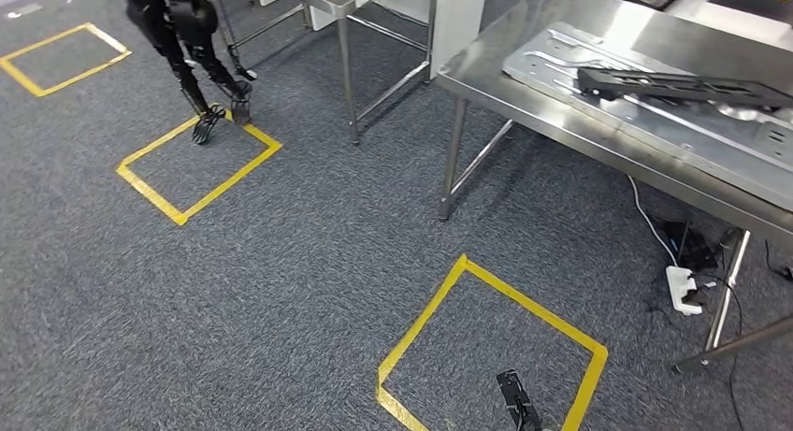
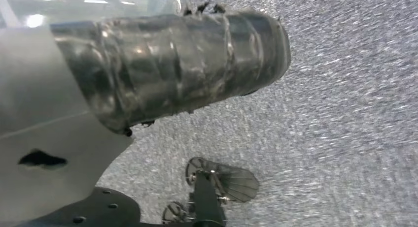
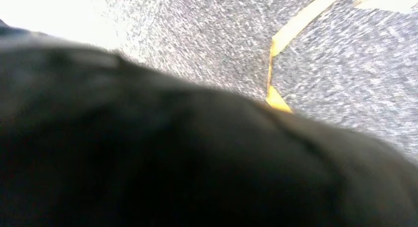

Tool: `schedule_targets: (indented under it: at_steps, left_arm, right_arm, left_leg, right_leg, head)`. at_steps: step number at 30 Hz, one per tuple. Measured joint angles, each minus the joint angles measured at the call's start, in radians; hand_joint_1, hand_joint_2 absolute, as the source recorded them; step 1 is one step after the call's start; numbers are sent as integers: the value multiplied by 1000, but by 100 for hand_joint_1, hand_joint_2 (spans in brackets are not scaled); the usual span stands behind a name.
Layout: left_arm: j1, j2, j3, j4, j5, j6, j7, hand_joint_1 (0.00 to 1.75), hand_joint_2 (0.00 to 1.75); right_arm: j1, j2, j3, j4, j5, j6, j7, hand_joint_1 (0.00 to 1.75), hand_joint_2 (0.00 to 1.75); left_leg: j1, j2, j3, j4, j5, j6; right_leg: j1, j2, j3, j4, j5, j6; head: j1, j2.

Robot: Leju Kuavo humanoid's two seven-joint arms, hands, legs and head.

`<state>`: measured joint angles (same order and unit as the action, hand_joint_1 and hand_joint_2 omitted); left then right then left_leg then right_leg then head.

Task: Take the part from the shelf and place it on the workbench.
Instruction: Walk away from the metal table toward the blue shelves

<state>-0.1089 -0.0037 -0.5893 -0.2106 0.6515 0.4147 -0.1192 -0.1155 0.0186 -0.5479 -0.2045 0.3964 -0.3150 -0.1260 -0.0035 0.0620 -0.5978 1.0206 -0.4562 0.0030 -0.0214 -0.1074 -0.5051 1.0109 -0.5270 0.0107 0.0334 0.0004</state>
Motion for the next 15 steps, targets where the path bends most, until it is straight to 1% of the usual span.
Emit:
schedule_targets:
  at_steps: [1, 2, 3, 4, 5, 6, 7, 8, 9, 10, 11, 12, 13, 14, 15]
  left_arm:
    - [0, -1, 3, 0, -2, -3, -3, 0, 0]
    - [1, -1, 6, 0, -4, -8, -6, 0, 0]
    - [3, -2, 8, 0, -6, -13, -9, 0, 0]
    - [5, -2, 8, 0, -8, -18, -12, 0, 0]
    - [5, -2, 8, 0, -10, -22, -14, 0, 0]
    - [5, -3, 8, 0, -13, -26, -15, 0, 0]
    - [2, -3, 8, 0, -16, -29, -15, 0, 0]
    - [1, -2, 8, 0, -19, -32, -15, 0, 0]
    - [0, -2, 8, 0, -22, -35, -15, 0, 0]
    - [0, -2, 8, 0, -25, -39, -15, 0, 0]
    - [1, -2, 8, 0, -27, -42, -14, 0, 0]
    - [2, -2, 9, 0, -30, -46, -14, 0, 0]
    - [2, -2, 9, 0, -32, -49, -13, 0, 0]
    - [1, -1, 9, 0, -34, -51, -13, 0, 0]
    - [0, 0, 9, 0, -36, -53, -14, 0, 0]
  right_arm:
    - [-2, -1, 1, 0, -3, -2, 8, 0, 0]
    - [-4, -1, 1, 0, -7, -3, 18, 0, 0]
    - [-6, -1, 2, 0, -11, -6, 29, 0, 0]
    - [-7, -1, 2, 0, -16, -8, 40, 0, 0]
    - [-7, -1, 2, 0, -20, -12, 48, 0, 0]
    - [-5, -1, 2, 0, -24, -15, 55, 0, 0]
    - [-3, -2, 2, 1, -28, -18, 60, 0, 0]
    - [0, -2, 2, 1, -32, -19, 65, 0, 0]
    - [2, -2, 2, 2, -36, -21, 69, 0, 0]
    - [4, -2, 2, 2, -37, -21, 71, 0, 0]
    - [5, -1, 2, 3, -37, -22, 72, 0, 0]
    - [5, -1, 2, 3, -38, -24, 71, 0, 0]
    - [5, -1, 2, 3, -39, -26, 69, 0, 0]
    - [4, 0, 2, 3, -39, -27, 66, 0, 0]
    - [4, 0, 2, 4, -39, -28, 63, 0, 0]
  left_leg:
    - [-4, -7, 0, 0, -2, 6]
    - [-4, -19, 1, -3, -1, 11]
    - [-3, -30, 4, -8, 1, 17]
    - [-1, -41, 8, -15, 4, 24]
    - [1, -51, 12, -21, 7, 30]
    - [2, -62, 13, -25, 8, 36]
    - [2, -73, 13, -25, 8, 40]
    - [0, -86, 12, -24, 7, 42]
    - [-1, -101, 13, -23, 7, 43]
    - [-2, -116, 13, -21, 6, 43]
    - [-2, -132, 13, -17, 5, 42]
    - [-2, -147, 13, -11, 2, 39]
    - [-3, -160, 10, -4, -1, 35]
    - [-3, -174, 6, 3, -4, 31]
    - [-2, -185, 1, 9, -6, 26]
  right_leg:
    - [2, -9, 3, -2, -2, 6]
    - [2, -17, 7, -5, -3, 12]
    - [0, -13, 10, -3, -8, 18]
    - [-2, 7, 6, 11, -21, 22]
    - [-4, 35, -9, 46, -44, 24]
    - [-5, 68, -37, 104, -74, 24]
    - [-4, 90, -73, 175, -106, 23]
    - [-3, 99, -109, 239, -128, 23]
    - [-2, 103, -134, 278, -132, 22]
    - [-2, 105, -142, 280, -116, 21]
    - [-2, 110, -132, 242, -80, 20]
    - [-4, 124, -108, 175, -38, 18]
    - [-6, 148, -83, 112, -10, 16]
    - [-7, 169, -64, 63, 8, 14]
    - [-7, 184, -54, 38, 12, 11]
  head:
    - [0, 0]
    - [1, 0]
    - [1, 0]
    - [2, 0]
    - [3, 0]
    - [4, 0]
    - [5, 0]
    - [5, 0]
    - [5, 0]
    - [5, 0]
    - [5, 0]
    - [5, 0]
    - [5, 0]
    - [5, 0]
    - [5, 0]
